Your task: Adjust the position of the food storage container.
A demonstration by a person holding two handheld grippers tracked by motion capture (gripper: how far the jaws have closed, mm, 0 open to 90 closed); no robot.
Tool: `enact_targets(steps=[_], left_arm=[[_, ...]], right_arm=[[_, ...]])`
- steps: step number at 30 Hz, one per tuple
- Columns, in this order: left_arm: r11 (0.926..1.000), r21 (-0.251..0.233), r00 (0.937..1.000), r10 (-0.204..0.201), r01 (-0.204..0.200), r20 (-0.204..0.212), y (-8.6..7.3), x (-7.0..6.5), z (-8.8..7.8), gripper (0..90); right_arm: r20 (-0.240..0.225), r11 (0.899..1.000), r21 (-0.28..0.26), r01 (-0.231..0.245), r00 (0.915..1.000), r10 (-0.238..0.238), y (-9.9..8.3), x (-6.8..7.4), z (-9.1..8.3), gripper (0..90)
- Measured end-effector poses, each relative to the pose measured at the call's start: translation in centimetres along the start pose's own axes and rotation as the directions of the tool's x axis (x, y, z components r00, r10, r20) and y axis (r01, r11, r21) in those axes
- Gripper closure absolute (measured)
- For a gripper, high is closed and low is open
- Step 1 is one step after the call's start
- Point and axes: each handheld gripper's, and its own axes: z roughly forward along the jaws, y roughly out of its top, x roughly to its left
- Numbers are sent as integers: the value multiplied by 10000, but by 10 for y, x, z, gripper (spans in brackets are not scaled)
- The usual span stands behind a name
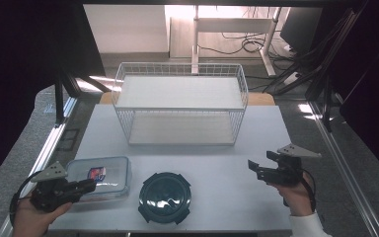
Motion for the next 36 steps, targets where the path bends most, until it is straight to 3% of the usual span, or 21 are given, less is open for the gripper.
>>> enact_targets(steps=[2,7,11,13,17,19,24,36], left_arm=[[9997,219,9999,-55,51,159,-6,0,4,857],[9935,1110,9995,250,-269,184,-22,-5,19,899],[9820,1797,9980,618,-580,-154,-29,-7,31,900],[9787,1976,9973,637,-551,-377,-30,-5,37,900],[9775,2036,9984,571,-556,-18,-28,-5,47,900],[9750,2130,9976,682,-637,-141,-27,-6,51,900],[9782,1988,9977,650,-596,-207,-22,-4,60,900],[9844,1749,9991,241,-175,-354,-5,1,80,900]], right_arm=[[41,10000,14,-19,10000,19,-1,-1,0,193],[142,9999,80,-112,9998,111,-3,-2,2,192],[171,9998,163,-145,9998,142,-4,-2,4,193],[148,9997,177,-169,9998,167,-5,-2,5,195],[154,9996,229,-150,9998,147,-5,-1,6,195],[157,9995,276,-148,9998,144,-6,-2,6,195],[186,9993,308,-205,9996,199,-7,-3,7,196],[74,9984,545,-174,9998,170,-9,-3,11,200]])
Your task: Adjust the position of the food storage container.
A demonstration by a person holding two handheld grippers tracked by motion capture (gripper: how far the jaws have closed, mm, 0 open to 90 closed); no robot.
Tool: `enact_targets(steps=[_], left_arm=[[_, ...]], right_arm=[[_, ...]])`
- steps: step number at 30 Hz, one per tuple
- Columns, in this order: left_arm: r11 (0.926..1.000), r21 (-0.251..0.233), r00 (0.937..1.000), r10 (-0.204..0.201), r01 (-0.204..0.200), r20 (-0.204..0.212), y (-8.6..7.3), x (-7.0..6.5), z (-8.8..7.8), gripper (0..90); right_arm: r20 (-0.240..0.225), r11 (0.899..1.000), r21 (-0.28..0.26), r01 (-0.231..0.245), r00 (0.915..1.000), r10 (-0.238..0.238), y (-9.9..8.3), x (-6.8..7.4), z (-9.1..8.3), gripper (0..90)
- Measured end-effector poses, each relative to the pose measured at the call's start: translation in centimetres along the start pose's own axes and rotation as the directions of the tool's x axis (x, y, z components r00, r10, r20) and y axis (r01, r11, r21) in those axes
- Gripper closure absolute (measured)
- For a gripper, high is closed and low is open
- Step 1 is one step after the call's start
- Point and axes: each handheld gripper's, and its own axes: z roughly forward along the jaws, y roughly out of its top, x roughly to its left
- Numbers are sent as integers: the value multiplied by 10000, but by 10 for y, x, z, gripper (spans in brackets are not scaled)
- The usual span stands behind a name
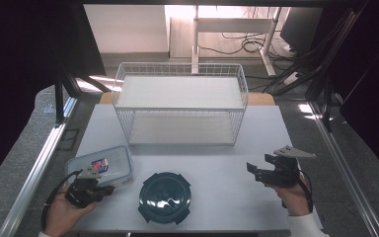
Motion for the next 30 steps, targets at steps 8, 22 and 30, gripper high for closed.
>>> enact_targets(steps=[8,22,30], left_arm=[[9990,-387,9991,-211,225,380,0,1,-14,900],[9393,-1859,9513,-3030,2883,-561,-24,68,-73,900],[9049,-1973,9079,-4032,3771,-1143,-45,98,-73,900]], right_arm=[[19,10000,37,17,10000,-18,-1,0,0,202],[102,10000,89,-39,9999,38,-2,-2,0,201],[191,9999,107,-107,9998,105,-2,-4,-1,201]])
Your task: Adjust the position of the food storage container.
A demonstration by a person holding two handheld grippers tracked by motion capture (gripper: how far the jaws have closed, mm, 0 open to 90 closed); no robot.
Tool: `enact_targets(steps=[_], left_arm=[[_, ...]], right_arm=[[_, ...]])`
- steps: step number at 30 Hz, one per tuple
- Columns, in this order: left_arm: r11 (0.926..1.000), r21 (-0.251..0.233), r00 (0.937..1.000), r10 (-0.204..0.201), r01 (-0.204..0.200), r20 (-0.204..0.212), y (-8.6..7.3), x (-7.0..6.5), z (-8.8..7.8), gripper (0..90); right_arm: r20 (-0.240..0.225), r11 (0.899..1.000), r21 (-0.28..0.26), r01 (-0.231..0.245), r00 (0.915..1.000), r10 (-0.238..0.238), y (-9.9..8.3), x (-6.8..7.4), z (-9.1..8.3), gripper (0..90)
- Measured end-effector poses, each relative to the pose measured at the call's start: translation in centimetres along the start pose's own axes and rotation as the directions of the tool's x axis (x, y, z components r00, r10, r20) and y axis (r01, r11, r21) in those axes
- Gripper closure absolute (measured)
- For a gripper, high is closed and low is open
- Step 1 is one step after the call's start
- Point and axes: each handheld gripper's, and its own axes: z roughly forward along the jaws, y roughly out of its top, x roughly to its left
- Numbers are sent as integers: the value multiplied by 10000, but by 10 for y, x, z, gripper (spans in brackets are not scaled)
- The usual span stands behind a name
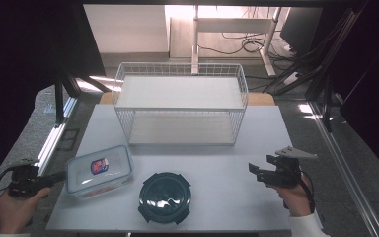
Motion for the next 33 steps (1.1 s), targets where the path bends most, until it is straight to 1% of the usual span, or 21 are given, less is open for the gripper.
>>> enact_targets(steps=[1,2,4,5,6,8,11,12,15,23,24,27,31,33], left_arm=[[10000,6,9999,-59,59,-126,-1,3,0,900],[9999,1,9998,-138,138,-158,-1,6,0,900],[9996,143,9995,-230,234,-227,-3,10,2,900],[9995,249,9993,-202,209,-313,-4,12,5,900],[9991,321,9992,-251,261,-310,-4,13,6,900],[9987,455,9994,-218,229,-257,-5,14,11,900],[9984,562,9997,-86,99,-244,-4,12,15,900],[9985,542,9993,-106,125,-348,-3,10,16,900],[9987,462,9996,-224,233,-193,-2,10,15,900],[9971,731,9996,-182,198,-223,-5,11,17,900],[9965,819,9997,-157,172,-190,-5,11,18,900],[9944,1052,9996,-39,67,-271,-5,10,26,900],[9937,1118,9999,71,-56,-135,-2,4,31,900],[9929,1174,9997,209,-198,-85,1,-1,35,900]], right_arm=[[7,10000,-4,6,10000,-6,0,0,0,202],[14,10000,-6,11,10000,-11,0,0,0,202],[39,10000,-3,12,10000,-12,0,0,0,202],[46,10000,-5,2,10000,-2,0,0,0,201],[55,10000,-4,-14,10000,14,0,-1,0,202],[74,10000,12,-10,10000,10,0,-1,0,202],[86,10000,28,-7,10000,7,0,-1,0,202],[87,10000,28,-16,10000,15,0,-2,0,202],[117,10000,26,-33,9999,32,0,-3,-1,202],[120,10000,23,-24,9999,24,0,-2,-1,202],[102,10000,19,-19,9999,19,0,-2,-1,201],[123,10000,-14,-19,9999,19,1,-3,-1,202],[183,10000,-51,-81,9998,82,1,-5,-3,202],[200,9999,-59,-81,9998,82,1,-6,-3,202]])
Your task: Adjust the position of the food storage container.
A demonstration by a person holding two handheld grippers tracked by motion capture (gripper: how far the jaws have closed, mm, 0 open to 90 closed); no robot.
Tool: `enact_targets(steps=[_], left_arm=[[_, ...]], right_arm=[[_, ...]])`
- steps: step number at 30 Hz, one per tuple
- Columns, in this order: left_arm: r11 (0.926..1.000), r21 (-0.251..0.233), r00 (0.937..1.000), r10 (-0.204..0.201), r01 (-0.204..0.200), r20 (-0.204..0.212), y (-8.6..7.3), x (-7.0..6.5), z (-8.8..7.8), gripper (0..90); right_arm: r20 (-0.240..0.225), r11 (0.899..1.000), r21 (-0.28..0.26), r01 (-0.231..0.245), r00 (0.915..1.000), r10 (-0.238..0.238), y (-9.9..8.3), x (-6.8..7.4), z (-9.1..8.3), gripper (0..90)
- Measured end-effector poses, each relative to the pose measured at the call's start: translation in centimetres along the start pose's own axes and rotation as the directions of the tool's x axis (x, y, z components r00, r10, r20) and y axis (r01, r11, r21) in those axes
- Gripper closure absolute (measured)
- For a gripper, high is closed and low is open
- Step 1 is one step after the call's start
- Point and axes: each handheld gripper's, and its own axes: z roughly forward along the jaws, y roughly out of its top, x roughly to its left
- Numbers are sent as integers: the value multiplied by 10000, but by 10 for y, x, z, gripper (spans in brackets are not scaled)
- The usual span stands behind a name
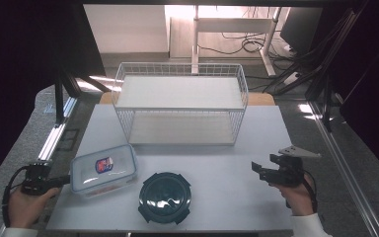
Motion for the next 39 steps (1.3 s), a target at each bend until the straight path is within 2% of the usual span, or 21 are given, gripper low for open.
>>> enact_targets(steps=[20,29,39], left_arm=[[9973,182,9956,699,-712,629,26,-40,32,900],[9968,191,9933,763,-782,874,37,-51,44,900],[9982,159,9929,555,-575,1048,48,-50,52,900]], right_arm=[[3,10000,53,-34,10000,34,0,0,-1,202],[22,10000,36,-47,10000,46,-1,-1,-1,202],[14,10000,79,-22,10000,22,-1,-2,0,202]])
